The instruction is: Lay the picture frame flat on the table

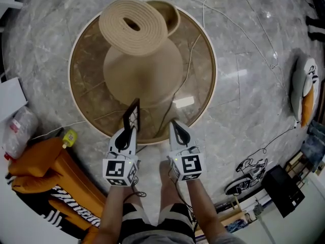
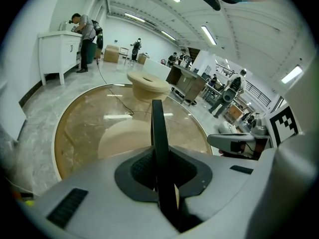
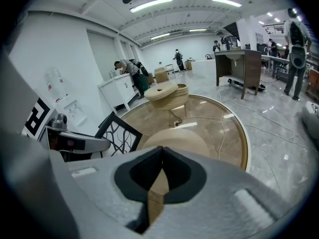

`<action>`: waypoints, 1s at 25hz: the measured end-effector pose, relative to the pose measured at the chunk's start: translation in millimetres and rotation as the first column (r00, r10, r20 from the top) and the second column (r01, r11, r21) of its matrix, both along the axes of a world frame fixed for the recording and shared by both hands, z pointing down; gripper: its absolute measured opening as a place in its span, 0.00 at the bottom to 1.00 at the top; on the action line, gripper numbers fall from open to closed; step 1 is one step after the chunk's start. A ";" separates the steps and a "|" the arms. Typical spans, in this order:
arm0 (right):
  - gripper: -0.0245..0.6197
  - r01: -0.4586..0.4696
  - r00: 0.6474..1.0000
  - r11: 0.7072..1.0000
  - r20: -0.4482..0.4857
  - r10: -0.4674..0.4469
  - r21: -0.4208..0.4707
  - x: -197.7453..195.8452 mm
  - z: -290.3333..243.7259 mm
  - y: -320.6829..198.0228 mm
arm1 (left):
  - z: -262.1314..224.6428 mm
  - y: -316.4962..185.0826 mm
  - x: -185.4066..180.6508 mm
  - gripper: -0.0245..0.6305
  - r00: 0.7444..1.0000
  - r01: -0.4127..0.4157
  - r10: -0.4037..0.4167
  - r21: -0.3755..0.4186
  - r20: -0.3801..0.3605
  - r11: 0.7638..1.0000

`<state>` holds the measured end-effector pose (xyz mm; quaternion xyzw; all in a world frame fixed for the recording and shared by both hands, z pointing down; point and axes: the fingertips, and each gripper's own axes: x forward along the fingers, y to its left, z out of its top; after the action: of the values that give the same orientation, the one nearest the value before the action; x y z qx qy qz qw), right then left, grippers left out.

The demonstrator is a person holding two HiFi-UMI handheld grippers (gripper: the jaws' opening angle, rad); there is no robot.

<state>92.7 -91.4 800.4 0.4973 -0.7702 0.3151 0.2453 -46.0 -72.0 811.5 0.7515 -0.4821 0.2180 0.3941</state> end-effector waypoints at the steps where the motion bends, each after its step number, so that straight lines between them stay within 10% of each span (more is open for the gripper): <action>1: 0.04 0.000 1.000 1.000 0.002 0.000 -0.002 -1.4 0.9 0.8 | 0.9 -1.0 -1.4 0.12 1.000 0.010 -0.010 -0.003 -0.004 1.000; 25: 0.04 0.007 1.000 0.999 0.021 -0.006 -0.044 -12.5 11.7 16.5 | 24.6 -13.3 -29.5 0.14 0.999 0.030 -0.029 -0.021 0.041 0.999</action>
<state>80.2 -75.0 812.1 0.4860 -0.7673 0.3362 0.2492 -75.5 -85.3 836.1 0.7356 -0.4985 0.2326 0.3953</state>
